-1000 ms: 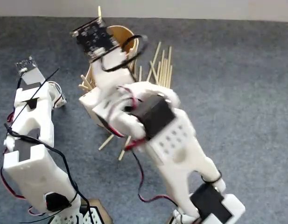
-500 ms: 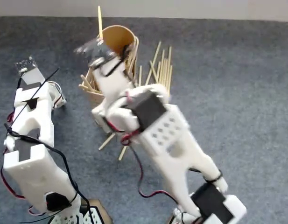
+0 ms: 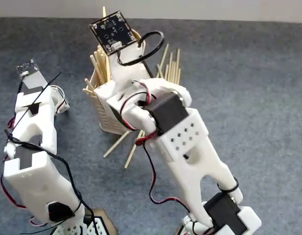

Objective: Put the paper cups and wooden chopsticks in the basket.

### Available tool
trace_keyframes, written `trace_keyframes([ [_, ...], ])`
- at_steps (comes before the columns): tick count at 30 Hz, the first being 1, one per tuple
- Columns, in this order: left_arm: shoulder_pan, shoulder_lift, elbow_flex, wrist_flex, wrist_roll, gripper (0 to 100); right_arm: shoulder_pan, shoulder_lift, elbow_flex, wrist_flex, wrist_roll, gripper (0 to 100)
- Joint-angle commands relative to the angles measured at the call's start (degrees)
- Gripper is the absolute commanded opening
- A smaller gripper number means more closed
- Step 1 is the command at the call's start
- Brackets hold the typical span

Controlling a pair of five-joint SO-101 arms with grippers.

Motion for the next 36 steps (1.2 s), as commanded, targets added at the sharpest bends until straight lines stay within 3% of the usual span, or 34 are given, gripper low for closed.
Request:
trace_keyframes([
  [1, 1.5, 0.0, -0.9, -1.1, -0.4, 17, -0.9, 0.8, 1.5, -4.0, 0.8, 21.7],
  [9, 1.5, 0.0, -0.9, -1.1, -0.4, 17, -0.7, 3.9, 3.1, -5.0, 1.1, 21.3],
  [15, 1.5, 0.0, -0.9, -1.1, -0.4, 17, 0.0, 3.8, 3.0, -5.0, 1.1, 0.0],
  [28, 1.5, 0.0, -1.0, -1.1, -0.4, 17, 11.0, -3.6, 0.1, -1.9, 1.1, 0.5],
  [36, 0.7, 0.0, -1.1, -0.9, -1.0, 17, 7.2, -9.6, -1.6, 15.8, 2.7, 1.0],
])
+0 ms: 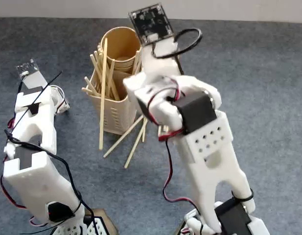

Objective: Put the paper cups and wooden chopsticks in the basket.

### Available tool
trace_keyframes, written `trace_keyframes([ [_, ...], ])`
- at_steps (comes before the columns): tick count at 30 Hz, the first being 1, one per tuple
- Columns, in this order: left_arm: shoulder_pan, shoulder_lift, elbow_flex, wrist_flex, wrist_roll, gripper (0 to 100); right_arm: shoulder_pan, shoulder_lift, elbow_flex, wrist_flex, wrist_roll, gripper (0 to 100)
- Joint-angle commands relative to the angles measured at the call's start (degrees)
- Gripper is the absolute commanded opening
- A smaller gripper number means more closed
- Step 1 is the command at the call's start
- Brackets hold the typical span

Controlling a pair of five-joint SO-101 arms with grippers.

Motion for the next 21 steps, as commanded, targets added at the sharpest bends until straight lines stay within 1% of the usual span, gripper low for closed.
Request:
trace_keyframes([
  [1, -0.2, -0.7, -1.5, -0.4, -2.9, 17, -1.3, -2.7, -2.6, 11.2, 4.8, 1.0],
  [2, -1.2, -1.5, -2.2, 2.0, -5.4, 17, 0.0, -2.8, -2.7, 15.1, 7.1, 1.0],
  [3, -1.8, -3.7, -5.3, 6.9, -7.9, 17, 3.3, -3.6, -2.7, 18.2, 8.3, 1.0],
  [6, -2.6, -12.5, -16.7, 22.5, -16.7, 17, 16.4, -12.8, -3.4, 16.4, 9.1, 1.0],
  [7, -2.5, -15.5, -20.8, 26.8, -18.7, 17, 19.6, -16.7, -4.6, 15.6, 10.3, 1.0],
  [8, -2.5, -18.7, -26.0, 31.8, -20.3, 17, 21.4, -20.5, -5.8, 15.7, 11.3, 1.0],
  [10, -2.5, -24.1, -38.3, 42.6, -23.0, 17, 22.2, -27.6, -7.3, 18.2, 12.9, 1.0],
  [11, -2.3, -26.1, -44.4, 47.8, -24.8, 17, 22.6, -30.5, -5.7, 18.2, 13.2, 1.0],
  [13, -1.2, -28.6, -55.3, 57.6, -27.7, 17, 24.9, -35.3, 2.3, 18.2, 15.3, 1.0],
  [15, -1.6, -31.3, -56.1, 58.0, -28.0, 17, 26.3, -38.8, 14.0, 18.1, 16.2, 1.0],
  [17, -1.2, -34.4, -51.8, 58.1, -28.5, 17, 25.6, -41.5, 27.4, 16.7, 16.4, 1.0],
  [19, 0.7, -37.8, -40.9, 58.1, -29.6, 17, 24.7, -44.7, 41.0, 11.9, 16.4, 1.0],
  [21, 4.4, -42.3, -27.7, 58.1, -31.6, 17, 24.4, -49.1, 56.0, 2.8, 16.4, 1.0],
])
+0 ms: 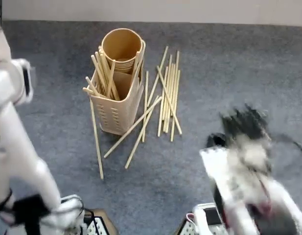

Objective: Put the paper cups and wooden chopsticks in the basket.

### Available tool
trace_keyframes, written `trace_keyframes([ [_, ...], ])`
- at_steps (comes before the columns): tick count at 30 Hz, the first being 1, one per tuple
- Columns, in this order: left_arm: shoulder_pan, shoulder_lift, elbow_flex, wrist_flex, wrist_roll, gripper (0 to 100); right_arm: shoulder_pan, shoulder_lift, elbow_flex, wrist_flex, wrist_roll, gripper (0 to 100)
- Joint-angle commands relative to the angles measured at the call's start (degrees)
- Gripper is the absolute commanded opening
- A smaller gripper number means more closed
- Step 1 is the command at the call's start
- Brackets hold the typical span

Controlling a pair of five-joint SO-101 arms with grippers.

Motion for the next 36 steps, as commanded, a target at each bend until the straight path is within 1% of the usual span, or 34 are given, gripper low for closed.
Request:
trace_keyframes([
  [1, 6.2, -8.0, 21.2, 0.7, -2.2, 17, -0.7, -6.7, 29.2, -15.0, 0.4, 1.0],
  [3, 8.8, -13.5, 31.3, 0.7, -2.4, 17, -0.4, -10.3, 42.2, -23.8, 0.4, 1.0],
  [5, 10.2, -18.9, 38.5, 0.7, -2.4, 17, -0.4, -13.3, 51.9, -30.2, 2.0, 1.0],
  [8, 11.0, -24.8, 46.9, 0.4, -2.5, 17, 0.7, -16.7, 61.1, -36.9, 4.5, 1.0],
  [11, 14.6, -26.1, 51.8, -1.0, -2.6, 18, 2.2, -19.5, 66.8, -42.0, 3.4, 1.0],
  [13, 17.6, -26.1, 53.1, -3.3, -3.3, 22, 2.1, -21.2, 69.2, -43.8, 0.9, 1.0],
  [15, 20.4, -26.0, 55.4, -6.9, -6.7, 25, 2.2, -23.0, 70.7, -43.8, 0.2, 1.0],
  [19, 25.3, -25.8, 64.5, -14.5, -7.6, 25, 4.4, -26.4, 72.7, -43.8, 0.0, 1.0],
  [22, 28.0, -25.8, 74.1, -22.3, -7.6, 25, 5.3, -28.7, 74.9, -43.8, 0.0, 1.0],
  [26, 27.7, -25.8, 84.8, -33.2, -12.9, 25, 5.3, -31.1, 76.4, -43.8, 0.0, 1.0],
  [28, 26.4, -25.8, 87.9, -37.0, -13.5, 25, 5.3, -31.3, 76.7, -43.8, 0.0, 1.0],
  [33, 21.9, -25.9, 89.8, -43.3, -13.3, 25, 5.4, -29.1, 75.4, -43.8, 0.1, 1.0],
  [36, 21.6, -25.9, 90.1, -46.1, -12.7, 25, 5.2, -25.0, 71.1, -43.9, 0.0, 1.0],
])
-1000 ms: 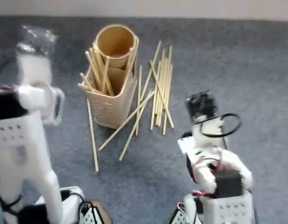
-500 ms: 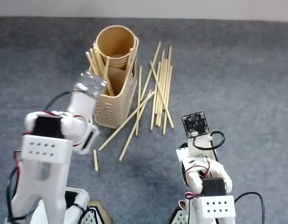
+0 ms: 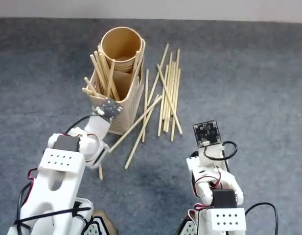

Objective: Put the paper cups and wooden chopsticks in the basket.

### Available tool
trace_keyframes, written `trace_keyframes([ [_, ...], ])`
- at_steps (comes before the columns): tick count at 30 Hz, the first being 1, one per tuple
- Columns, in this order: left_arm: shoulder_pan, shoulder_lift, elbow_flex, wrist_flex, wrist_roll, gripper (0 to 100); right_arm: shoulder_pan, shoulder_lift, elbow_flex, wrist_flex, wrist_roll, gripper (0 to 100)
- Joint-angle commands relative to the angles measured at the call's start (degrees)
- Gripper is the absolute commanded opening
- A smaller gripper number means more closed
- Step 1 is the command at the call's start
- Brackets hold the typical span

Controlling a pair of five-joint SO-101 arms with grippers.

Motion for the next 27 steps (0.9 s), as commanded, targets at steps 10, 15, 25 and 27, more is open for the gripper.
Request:
trace_keyframes([
  [10, -5.1, -0.7, 1.7, -9.8, 15.4, 21, -4.6, 30.4, -20.2, -9.4, -3.2, 1.0],
  [15, -13.1, -0.7, 2.7, -10.9, 22.0, 21, -12.6, 47.1, -28.0, -17.7, -4.1, 1.0],
  [25, -23.0, -1.2, 3.5, -15.3, 25.8, 21, -16.2, 74.0, -45.0, -23.6, -7.8, 1.0],
  [27, -23.7, -1.2, 3.4, -15.3, 26.9, 21, -15.4, 77.6, -48.6, -23.6, -7.9, 1.0],
])
